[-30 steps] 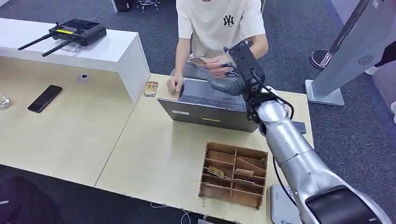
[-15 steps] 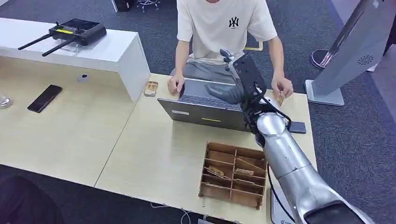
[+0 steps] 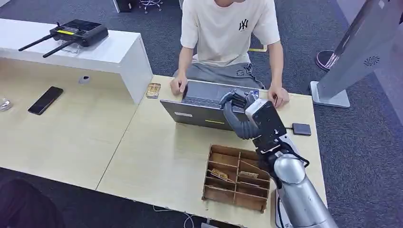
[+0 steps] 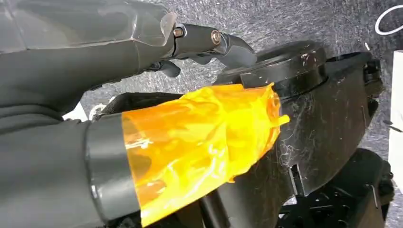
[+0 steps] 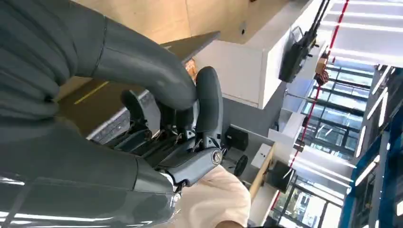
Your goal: Pass the card to the sensor for recognition and then transmit it.
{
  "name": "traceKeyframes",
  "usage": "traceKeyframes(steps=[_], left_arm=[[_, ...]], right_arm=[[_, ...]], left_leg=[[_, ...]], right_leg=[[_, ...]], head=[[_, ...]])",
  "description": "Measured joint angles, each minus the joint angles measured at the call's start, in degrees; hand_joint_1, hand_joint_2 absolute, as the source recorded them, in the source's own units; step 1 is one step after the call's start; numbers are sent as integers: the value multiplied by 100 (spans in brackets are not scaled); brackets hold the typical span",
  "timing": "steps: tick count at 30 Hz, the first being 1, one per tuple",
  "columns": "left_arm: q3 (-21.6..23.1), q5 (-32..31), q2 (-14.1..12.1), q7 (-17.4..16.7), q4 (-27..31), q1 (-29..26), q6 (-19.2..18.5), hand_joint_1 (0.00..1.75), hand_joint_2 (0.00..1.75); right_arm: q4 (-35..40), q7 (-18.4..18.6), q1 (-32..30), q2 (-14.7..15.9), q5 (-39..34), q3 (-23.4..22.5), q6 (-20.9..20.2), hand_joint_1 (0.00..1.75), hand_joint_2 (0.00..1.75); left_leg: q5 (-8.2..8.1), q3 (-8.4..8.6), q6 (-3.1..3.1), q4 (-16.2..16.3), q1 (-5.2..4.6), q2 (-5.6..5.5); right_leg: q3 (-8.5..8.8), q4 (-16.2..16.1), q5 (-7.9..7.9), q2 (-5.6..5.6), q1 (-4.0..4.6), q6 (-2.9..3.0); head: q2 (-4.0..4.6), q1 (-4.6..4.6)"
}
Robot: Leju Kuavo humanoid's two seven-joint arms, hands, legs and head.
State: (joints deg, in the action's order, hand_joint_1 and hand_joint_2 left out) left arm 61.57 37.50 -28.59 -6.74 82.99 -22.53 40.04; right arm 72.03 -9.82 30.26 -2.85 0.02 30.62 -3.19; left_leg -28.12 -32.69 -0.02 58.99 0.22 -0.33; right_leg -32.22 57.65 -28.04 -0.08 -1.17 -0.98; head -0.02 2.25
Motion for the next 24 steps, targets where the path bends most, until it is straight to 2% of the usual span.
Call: traceKeyframes(steps=[2,4,5,17,19,20,21,24], left_arm=[[48,31,-20,62,0,27,0,0,0],[105,37,-42,83,0,47,0,0,0],[125,37,-52,94,0,58,0,0,0],[476,-35,-197,241,0,242,0,0,0],[518,-94,-225,180,0,247,0,0,0],[520,-113,-236,143,-2,246,0,0,0],[520,-122,-243,125,-2,246,0,0,0],[522,-205,-251,9,-2,247,0,0,0]], right_arm=[[202,9,-171,108,75,42,-53,175,175],[377,15,-308,210,112,72,-64,148,175],[445,22,-366,252,119,81,-68,143,175],[930,230,-680,673,487,120,-90,140,175],[1008,286,-744,789,691,120,-40,120,175],[1043,319,-776,852,767,120,-31,119,175],[1079,332,-815,919,853,120,-20,72,175],[1179,419,-908,1084,1347,120,109,72,175]], left_leg=[[0,-1,0,0,0,0],[0,-1,0,0,0,0],[0,-1,0,0,0,1],[0,0,0,0,0,0],[0,-1,0,0,0,0],[0,-1,0,0,0,0],[0,-1,0,0,-1,0],[0,-1,0,0,-1,0]], right_leg=[[0,0,0,0,0,0],[1,0,0,0,0,0],[1,0,0,0,0,0],[2,0,1,-2,0,0],[2,0,1,-1,0,0],[2,0,1,0,0,0],[1,0,1,0,-1,0],[2,0,1,0,-1,0]], head=[[0,-2],[0,-2],[0,0],[0,0],[0,0],[0,-2],[0,0],[0,0]])
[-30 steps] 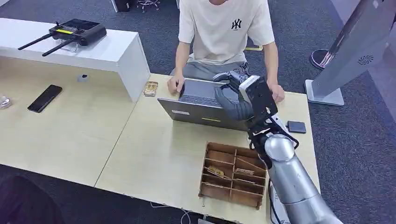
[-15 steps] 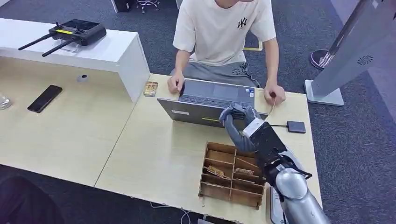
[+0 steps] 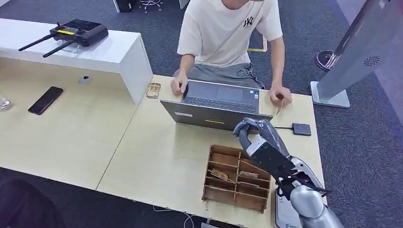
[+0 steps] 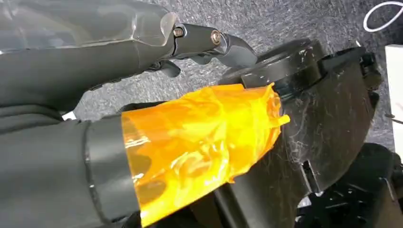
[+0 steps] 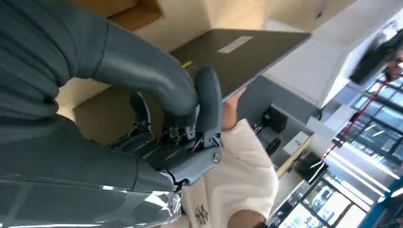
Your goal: Pass the card to the sensor for recognition and then transmit it.
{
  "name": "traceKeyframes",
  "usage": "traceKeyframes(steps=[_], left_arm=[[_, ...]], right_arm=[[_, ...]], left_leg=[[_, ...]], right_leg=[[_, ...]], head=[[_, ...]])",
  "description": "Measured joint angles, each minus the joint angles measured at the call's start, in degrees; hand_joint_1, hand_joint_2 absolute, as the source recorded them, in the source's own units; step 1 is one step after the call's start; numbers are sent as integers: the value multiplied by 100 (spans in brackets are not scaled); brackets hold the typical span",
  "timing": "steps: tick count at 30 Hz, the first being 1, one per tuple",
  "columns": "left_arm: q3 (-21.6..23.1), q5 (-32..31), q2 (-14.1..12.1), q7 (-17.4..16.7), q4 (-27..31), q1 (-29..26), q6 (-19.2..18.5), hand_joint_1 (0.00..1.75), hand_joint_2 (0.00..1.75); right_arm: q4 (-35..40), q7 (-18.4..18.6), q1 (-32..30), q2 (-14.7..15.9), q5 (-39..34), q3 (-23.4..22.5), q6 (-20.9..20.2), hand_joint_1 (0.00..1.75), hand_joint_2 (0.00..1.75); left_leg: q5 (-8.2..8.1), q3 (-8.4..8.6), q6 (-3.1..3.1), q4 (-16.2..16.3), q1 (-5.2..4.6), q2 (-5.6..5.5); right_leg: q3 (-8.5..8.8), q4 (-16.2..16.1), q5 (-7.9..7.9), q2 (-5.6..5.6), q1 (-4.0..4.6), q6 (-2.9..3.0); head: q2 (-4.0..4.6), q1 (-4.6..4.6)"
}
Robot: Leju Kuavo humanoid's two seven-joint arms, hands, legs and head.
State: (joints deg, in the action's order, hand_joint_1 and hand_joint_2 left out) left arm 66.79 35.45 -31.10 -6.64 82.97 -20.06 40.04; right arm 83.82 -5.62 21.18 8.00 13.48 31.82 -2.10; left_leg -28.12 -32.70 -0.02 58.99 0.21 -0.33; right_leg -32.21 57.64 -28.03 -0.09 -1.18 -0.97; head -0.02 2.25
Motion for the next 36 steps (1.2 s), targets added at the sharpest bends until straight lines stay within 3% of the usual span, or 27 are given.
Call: traceKeyframes(steps=[2,3,5,8,12,16,27,36], left_arm=[[0,-22,-7,-61,0,-1,0,0,0],[0,-26,-15,-77,0,-2,0,0,0],[-2,-29,-28,-92,0,-1,0,0,0],[0,-26,-28,-120,0,0,0,0,0],[-2,-20,-28,-238,0,-3,0,0,0],[-2,50,-28,-293,0,-8,0,0,0],[-24,275,-26,-273,-2,-14,0,0,0],[-9,586,-24,-147,-44,51,0,0,0]], right_arm=[[44,70,-57,109,168,0,20,72,175],[55,86,-88,147,217,0,26,58,175],[85,101,-128,221,258,0,35,87,175],[107,155,-160,302,485,2,59,91,175],[182,289,-311,473,884,24,81,134,175],[273,357,-523,608,932,46,59,143,175],[558,407,-775,789,947,114,-46,150,175],[687,409,-869,892,923,203,-223,141,175]], left_leg=[[0,0,0,0,0,0],[0,0,0,0,0,0],[0,0,0,0,0,0],[0,1,0,0,1,1],[0,0,0,0,1,-1],[-1,-1,1,0,1,-1],[-1,1,1,0,1,0],[-1,0,1,0,1,0]], right_leg=[[1,0,0,0,0,0],[1,0,0,0,0,0],[0,0,0,0,0,0],[0,0,0,0,1,0],[1,0,0,-3,1,0],[0,0,0,-1,1,0],[1,0,0,-1,1,0],[1,0,0,0,1,0]], head=[[0,-2],[0,2],[0,0],[0,0],[0,0],[0,0],[0,0],[0,0]])
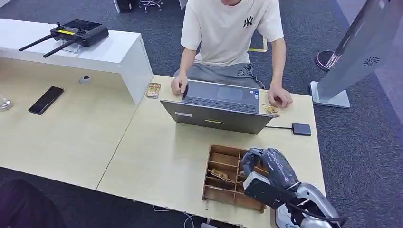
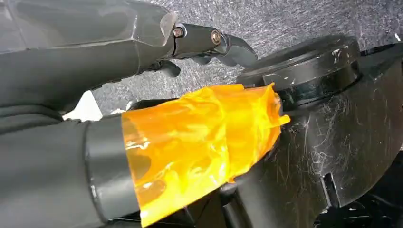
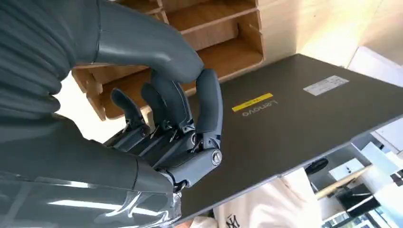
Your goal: Pass the card to the sensor for recognition and then transmit it.
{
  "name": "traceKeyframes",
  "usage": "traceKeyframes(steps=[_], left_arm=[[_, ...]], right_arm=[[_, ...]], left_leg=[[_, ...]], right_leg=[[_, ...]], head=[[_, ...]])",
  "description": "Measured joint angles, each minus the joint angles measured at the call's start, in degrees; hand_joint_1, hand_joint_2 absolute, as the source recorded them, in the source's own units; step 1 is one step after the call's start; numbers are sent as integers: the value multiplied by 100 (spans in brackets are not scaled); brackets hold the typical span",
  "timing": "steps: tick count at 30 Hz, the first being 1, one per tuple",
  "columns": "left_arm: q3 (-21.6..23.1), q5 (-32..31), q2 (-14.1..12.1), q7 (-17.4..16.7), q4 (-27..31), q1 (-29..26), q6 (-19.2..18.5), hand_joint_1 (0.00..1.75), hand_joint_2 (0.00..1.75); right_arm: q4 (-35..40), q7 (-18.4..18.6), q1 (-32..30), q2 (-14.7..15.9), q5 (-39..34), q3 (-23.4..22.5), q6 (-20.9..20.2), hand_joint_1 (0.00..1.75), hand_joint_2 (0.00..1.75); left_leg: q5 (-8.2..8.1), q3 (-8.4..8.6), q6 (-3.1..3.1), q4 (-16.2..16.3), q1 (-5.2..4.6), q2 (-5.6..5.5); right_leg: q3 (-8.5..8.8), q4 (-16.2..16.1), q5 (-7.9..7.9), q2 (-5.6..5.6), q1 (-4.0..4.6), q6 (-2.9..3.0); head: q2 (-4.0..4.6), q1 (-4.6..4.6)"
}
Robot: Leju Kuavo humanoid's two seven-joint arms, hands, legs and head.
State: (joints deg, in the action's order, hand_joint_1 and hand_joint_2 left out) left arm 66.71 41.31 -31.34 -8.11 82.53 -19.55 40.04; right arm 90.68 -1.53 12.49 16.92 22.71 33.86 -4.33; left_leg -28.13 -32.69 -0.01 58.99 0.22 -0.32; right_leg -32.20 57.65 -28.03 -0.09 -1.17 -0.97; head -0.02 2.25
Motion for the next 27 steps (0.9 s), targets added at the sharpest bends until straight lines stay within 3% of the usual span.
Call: traceKeyframes(steps=[1,3,5,6,7,8,9,18,27], left_arm=[[4,26,0,35,-13,11,0,0,0],[41,70,-6,92,-29,48,0,0,0],[83,73,-9,105,-39,75,0,0,0],[109,72,-9,103,-53,88,0,0,0],[136,72,-9,98,-66,102,0,0,0],[155,72,-11,96,-74,110,0,0,0],[170,77,-11,96,-79,114,0,0,0],[203,134,-15,61,-133,147,0,0,0],[203,208,-7,44,-157,145,0,0,0]], right_arm=[[4,0,-3,13,6,17,-18,131,175],[9,9,-8,57,65,59,-37,131,175],[20,24,-27,111,148,85,-31,59,175],[33,35,-40,138,205,103,-31,59,175],[44,48,-55,169,245,116,-28,112,175],[46,57,-67,193,275,129,-29,129,175],[50,81,-86,238,321,144,-26,133,175],[249,201,-317,492,514,223,72,131,175],[350,225,-430,560,535,225,74,127,175]], left_leg=[[0,0,0,0,0,0],[0,0,0,0,0,0],[0,0,0,0,0,0],[0,0,0,0,0,0],[0,0,0,0,0,0],[0,0,0,0,0,0],[0,0,0,0,0,0],[0,0,0,0,0,0],[0,0,0,0,0,1]], right_leg=[[0,0,0,0,0,0],[0,0,0,-1,0,0],[0,0,0,-1,0,0],[0,0,0,-1,0,0],[0,0,0,-1,0,0],[0,0,0,-1,0,0],[0,0,0,-1,0,0],[0,0,0,-1,0,0],[0,0,0,0,0,0]], head=[[0,0],[0,0],[0,0],[0,0],[0,0],[0,0],[0,0],[0,0],[0,0]])
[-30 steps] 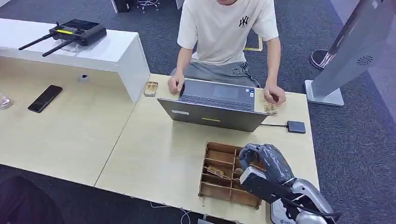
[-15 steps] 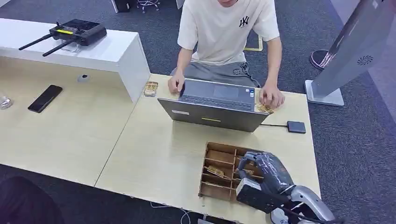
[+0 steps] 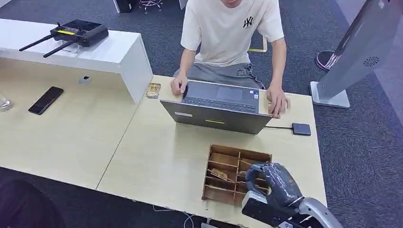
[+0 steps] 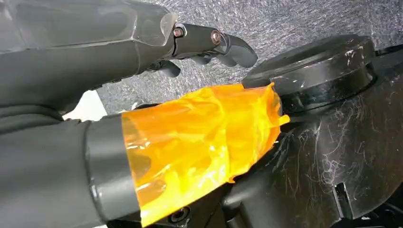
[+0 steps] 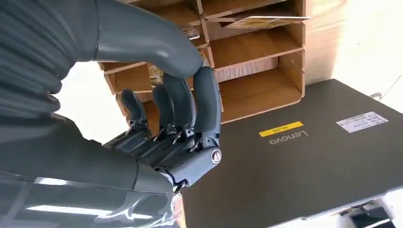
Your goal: Pass the card to the sensor for recognition and then transmit it.
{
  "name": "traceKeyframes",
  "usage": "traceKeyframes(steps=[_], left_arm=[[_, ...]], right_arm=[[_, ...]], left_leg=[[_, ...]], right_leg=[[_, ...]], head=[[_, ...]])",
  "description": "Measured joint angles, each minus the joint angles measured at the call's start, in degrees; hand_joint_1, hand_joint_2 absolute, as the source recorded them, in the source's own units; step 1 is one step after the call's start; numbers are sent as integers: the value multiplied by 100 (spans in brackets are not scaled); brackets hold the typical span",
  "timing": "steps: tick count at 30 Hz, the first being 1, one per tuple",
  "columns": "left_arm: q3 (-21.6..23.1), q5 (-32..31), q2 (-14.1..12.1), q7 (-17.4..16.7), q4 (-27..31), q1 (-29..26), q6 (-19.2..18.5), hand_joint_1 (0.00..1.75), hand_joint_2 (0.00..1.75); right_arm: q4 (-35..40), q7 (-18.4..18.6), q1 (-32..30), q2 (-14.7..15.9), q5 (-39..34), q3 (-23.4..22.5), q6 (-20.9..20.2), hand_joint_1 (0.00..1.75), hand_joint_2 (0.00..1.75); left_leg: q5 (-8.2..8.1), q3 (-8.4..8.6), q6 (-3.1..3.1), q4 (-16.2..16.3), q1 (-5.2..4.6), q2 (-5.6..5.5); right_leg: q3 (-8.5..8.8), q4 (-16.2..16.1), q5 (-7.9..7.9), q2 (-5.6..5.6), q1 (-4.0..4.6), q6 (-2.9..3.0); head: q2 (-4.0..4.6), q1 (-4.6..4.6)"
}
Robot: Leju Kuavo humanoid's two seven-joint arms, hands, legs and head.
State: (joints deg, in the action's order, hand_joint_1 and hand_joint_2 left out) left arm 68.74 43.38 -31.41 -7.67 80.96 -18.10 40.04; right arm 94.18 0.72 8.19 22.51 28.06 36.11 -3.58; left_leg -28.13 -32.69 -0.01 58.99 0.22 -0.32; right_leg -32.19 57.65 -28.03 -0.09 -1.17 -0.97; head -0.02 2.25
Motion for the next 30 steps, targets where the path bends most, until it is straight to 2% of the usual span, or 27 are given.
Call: traceKeyframes(steps=[1,2,3,4,5,7,9,17,20,23,26,30], left_arm=[[0,5,0,-2,0,0,0,0,0],[0,13,0,0,0,0,0,0,0],[0,18,2,0,-2,1,0,0,0],[0,20,2,0,-2,3,0,0,0],[0,26,2,0,-2,6,0,0,0],[0,61,2,13,-4,14,0,0,0],[7,101,2,39,-15,31,0,0,0],[206,234,-7,173,-90,161,0,0,0],[282,280,-11,219,-136,209,0,0,0],[359,308,-28,254,-149,246,0,0,0],[402,315,-55,271,-162,261,0,0,0],[479,278,-57,291,-186,319,0,0,0]], right_arm=[[4,0,-2,0,7,0,0,129,175],[7,2,-4,0,11,2,0,124,175],[9,0,-6,0,13,6,0,112,175],[9,0,-9,0,13,11,-2,112,175],[9,0,-14,0,15,15,-2,80,175],[11,0,-24,0,15,31,-2,77,175],[11,-2,-29,0,26,55,-4,63,175],[11,-22,-28,0,129,131,-7,66,175],[9,-22,-29,2,186,166,-7,79,175],[2,-22,-29,20,199,195,-7,79,175],[-9,-22,-29,52,247,232,-4,105,175],[-13,-22,-27,63,442,269,59,106,175]], left_leg=[[0,0,0,0,0,0],[0,0,0,0,0,0],[0,0,0,0,0,0],[0,0,0,0,0,0],[0,0,0,0,0,0],[0,0,0,0,0,0],[0,0,0,0,0,0],[0,0,0,0,0,-1],[0,0,0,0,0,0],[0,0,0,0,0,0],[0,0,0,0,0,0],[0,0,0,0,0,0]], right_leg=[[0,0,0,0,0,0],[0,0,0,0,0,0],[0,0,0,0,0,0],[0,0,0,0,0,0],[0,0,0,0,0,0],[0,0,0,0,0,0],[0,0,0,0,0,0],[1,0,0,0,0,0],[0,0,0,0,0,0],[1,0,0,0,0,0],[1,0,0,0,0,0],[1,0,0,-1,0,0]], head=[[0,-2],[0,0],[0,0],[0,0],[0,0],[0,0],[0,0],[0,0],[0,0],[0,0],[0,-2],[0,0]])
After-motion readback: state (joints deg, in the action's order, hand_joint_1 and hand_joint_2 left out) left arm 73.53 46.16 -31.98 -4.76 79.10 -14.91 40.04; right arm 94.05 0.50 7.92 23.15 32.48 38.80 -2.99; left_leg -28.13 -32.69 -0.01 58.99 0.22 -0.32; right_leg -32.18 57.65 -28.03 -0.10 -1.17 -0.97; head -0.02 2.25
